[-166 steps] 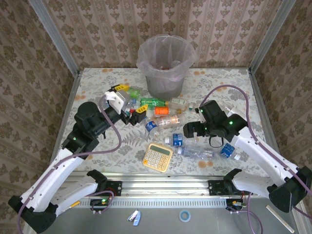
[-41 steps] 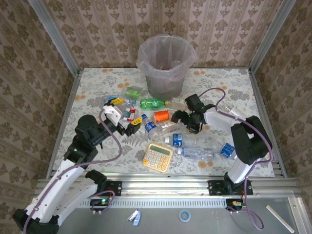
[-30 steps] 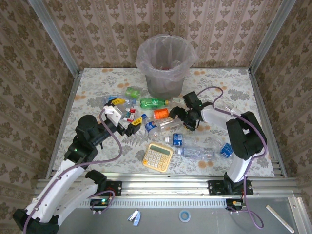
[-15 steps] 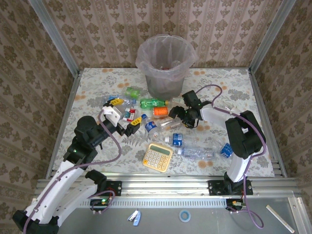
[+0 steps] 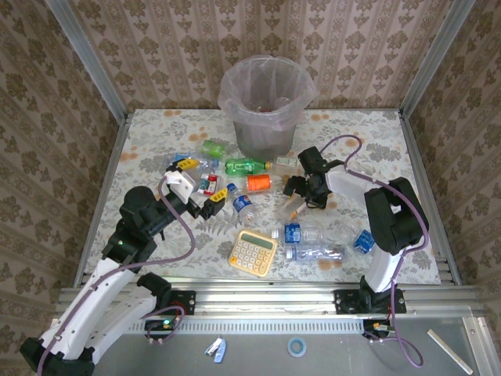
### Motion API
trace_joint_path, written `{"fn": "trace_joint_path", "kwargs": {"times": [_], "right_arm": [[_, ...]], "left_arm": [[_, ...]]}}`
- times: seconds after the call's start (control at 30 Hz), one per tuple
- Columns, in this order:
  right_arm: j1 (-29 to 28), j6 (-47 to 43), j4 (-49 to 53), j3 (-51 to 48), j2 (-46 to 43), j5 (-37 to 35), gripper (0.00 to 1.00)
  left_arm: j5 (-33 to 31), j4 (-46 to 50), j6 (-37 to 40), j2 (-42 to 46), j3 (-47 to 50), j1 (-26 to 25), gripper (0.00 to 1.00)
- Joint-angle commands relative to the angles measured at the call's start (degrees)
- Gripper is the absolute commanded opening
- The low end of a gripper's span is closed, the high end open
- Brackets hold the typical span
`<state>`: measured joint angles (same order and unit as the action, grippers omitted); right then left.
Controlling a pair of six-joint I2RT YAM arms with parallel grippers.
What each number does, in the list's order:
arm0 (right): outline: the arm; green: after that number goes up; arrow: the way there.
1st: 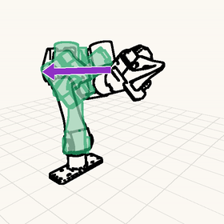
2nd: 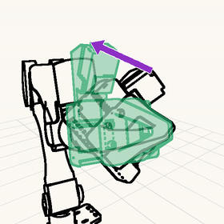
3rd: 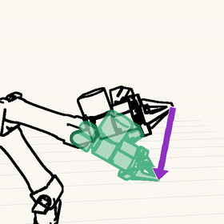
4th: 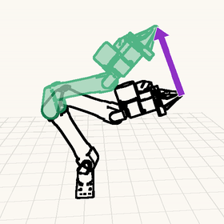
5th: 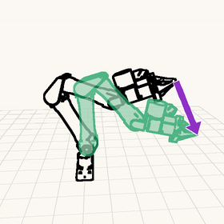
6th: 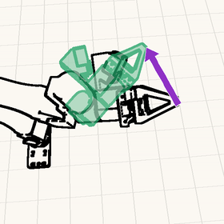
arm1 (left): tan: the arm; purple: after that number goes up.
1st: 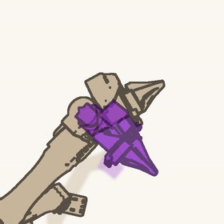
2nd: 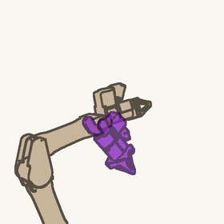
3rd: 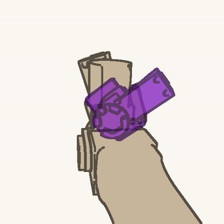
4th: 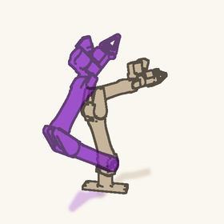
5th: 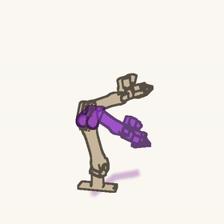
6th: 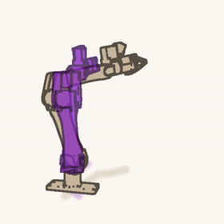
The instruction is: Throw the plastic bottles in the bin
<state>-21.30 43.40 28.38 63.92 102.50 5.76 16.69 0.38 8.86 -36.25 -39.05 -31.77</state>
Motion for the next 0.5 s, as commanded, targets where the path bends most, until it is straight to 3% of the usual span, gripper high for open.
{"fn": "trace_joint_path", "kwargs": {"times": [0.0, 0.47], "right_arm": [[-0.06, -0.51, 1.20, -0.31, 0.19, -1.56, 0.92], [0.12, 0.80, -1.28, -1.13, 2.01, -1.19, 0.81]], "left_arm": [[-0.16, -1.00, 1.22, 0.74, 0.44, -0.05, 1.00], [-0.34, -0.85, 1.25, 0.43, 0.46, -0.16, 1.00]]}}
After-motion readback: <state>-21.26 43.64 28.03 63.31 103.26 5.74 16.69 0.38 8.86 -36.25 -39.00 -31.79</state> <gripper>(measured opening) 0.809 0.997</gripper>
